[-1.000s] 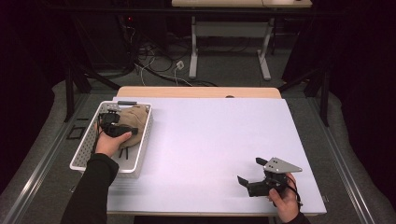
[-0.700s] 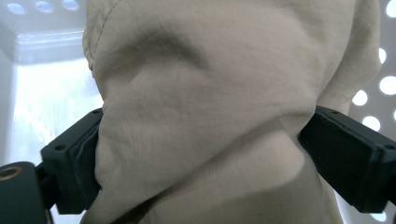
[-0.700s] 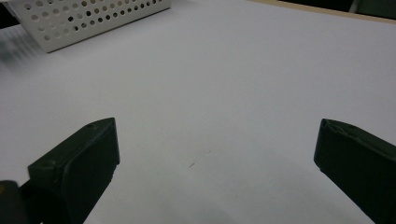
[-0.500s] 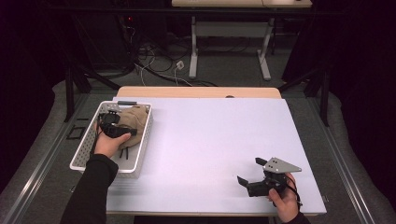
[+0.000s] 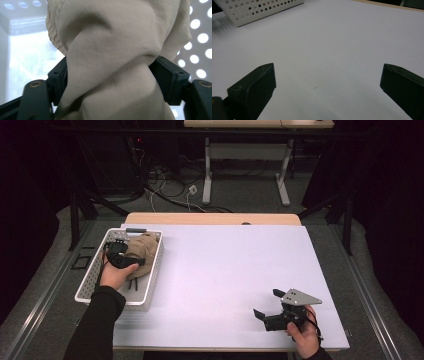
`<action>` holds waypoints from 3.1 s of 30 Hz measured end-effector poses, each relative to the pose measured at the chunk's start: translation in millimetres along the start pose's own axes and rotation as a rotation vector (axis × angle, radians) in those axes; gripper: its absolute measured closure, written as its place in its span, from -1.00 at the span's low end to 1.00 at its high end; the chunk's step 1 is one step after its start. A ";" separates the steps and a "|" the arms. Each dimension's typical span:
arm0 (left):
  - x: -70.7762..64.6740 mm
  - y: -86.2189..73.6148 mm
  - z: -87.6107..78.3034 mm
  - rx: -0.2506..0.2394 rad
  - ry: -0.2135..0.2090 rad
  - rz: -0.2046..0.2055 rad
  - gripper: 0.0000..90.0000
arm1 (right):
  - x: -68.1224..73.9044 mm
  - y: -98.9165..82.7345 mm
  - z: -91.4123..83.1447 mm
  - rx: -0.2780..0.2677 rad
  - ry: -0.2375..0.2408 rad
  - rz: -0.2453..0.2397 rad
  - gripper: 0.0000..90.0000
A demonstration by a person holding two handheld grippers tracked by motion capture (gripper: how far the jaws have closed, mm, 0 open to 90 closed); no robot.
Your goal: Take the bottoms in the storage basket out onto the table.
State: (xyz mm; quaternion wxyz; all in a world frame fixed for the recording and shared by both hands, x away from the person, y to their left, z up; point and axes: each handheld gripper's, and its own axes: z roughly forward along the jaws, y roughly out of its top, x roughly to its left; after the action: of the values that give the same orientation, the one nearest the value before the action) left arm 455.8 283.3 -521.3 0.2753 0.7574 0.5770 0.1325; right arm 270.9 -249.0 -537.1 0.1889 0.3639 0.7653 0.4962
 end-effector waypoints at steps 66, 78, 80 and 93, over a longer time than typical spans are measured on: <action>-1.9 -3.2 -28.2 -0.130 0.011 -0.098 0.41 | -1.2 -0.4 -1.0 -0.003 -0.010 0.000 -0.99; -0.6 -5.9 -40.6 -0.196 0.019 -0.106 0.41 | -1.4 -0.3 -1.2 -0.004 -0.011 -0.003 -0.99; -0.9 -6.7 -43.3 -0.209 0.023 -0.107 0.41 | -1.3 -0.4 -1.2 -0.004 -0.011 -0.002 -0.99; -4.2 -9.4 -57.7 -0.279 0.028 -0.108 0.41 | -1.6 -0.1 -1.2 -0.005 -0.014 -0.001 -0.99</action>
State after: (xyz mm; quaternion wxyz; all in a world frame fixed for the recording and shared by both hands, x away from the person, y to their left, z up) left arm 417.1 296.2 -479.2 0.3765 0.6778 0.5966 0.2069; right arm 271.2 -250.9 -536.9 0.1951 0.3665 0.7630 0.4955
